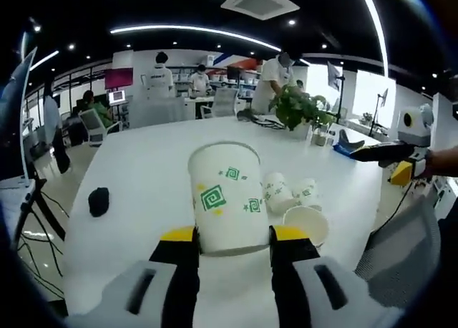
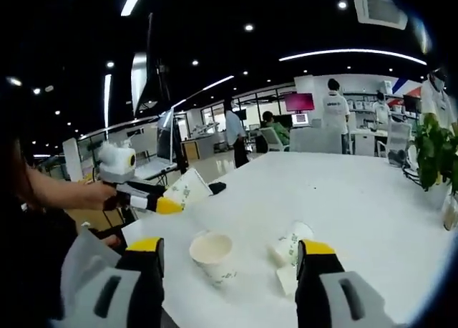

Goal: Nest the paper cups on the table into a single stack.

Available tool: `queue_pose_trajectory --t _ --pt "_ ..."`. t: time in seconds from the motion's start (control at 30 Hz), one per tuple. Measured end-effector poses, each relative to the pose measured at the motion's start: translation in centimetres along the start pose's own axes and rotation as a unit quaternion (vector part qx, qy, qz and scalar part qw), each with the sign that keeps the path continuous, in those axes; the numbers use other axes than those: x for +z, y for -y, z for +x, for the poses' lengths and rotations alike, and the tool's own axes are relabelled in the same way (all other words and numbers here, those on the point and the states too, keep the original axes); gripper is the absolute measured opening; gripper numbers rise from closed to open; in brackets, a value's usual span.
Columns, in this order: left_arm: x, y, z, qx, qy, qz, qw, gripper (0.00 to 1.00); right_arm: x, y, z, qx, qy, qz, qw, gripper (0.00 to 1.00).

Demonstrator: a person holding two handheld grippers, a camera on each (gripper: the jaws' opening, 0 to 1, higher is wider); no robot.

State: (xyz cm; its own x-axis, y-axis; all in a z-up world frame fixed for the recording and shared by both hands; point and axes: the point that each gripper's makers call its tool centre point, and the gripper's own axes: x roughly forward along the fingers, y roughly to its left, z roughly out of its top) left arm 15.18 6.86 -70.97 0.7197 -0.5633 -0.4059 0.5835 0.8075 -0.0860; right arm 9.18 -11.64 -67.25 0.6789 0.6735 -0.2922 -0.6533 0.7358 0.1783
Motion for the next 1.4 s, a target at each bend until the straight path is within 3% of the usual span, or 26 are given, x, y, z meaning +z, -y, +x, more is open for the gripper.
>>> queue_pose_trajectory --t 0.2,0.5,0.6,0.83,1.2,1.4 --pt "0.2 1.7 -0.7 -0.020 0.007 0.003 0.9998 0.37 1.4 -1.0 0.3 0.027 0.010 0.022 0.9993 0.68" --pt "1.0 4.9 -1.4 -0.065 0.019 0.029 0.9973 0.37 2.3 -2.9 1.0 0.064 0.008 0.010 0.9979 0.62" --pt "1.2 6.2 -1.7 -0.093 0.027 0.036 0.9946 0.37 2.7 -3.7 1.2 0.079 0.008 0.012 0.9968 0.60" --pt "1.2 8.7 -2.4 -0.125 0.037 0.043 0.9906 0.37 3.7 -4.7 1.3 0.110 0.021 0.043 0.9927 0.51" --pt "1.6 11.1 -3.4 -0.182 0.043 0.053 0.9810 0.37 4.2 -6.3 1.2 0.149 0.021 0.026 0.9883 0.39" --pt "1.4 12.4 -3.6 -0.207 0.035 0.078 0.9746 0.37 4.3 -7.1 1.1 0.170 0.017 0.014 0.9853 0.31"
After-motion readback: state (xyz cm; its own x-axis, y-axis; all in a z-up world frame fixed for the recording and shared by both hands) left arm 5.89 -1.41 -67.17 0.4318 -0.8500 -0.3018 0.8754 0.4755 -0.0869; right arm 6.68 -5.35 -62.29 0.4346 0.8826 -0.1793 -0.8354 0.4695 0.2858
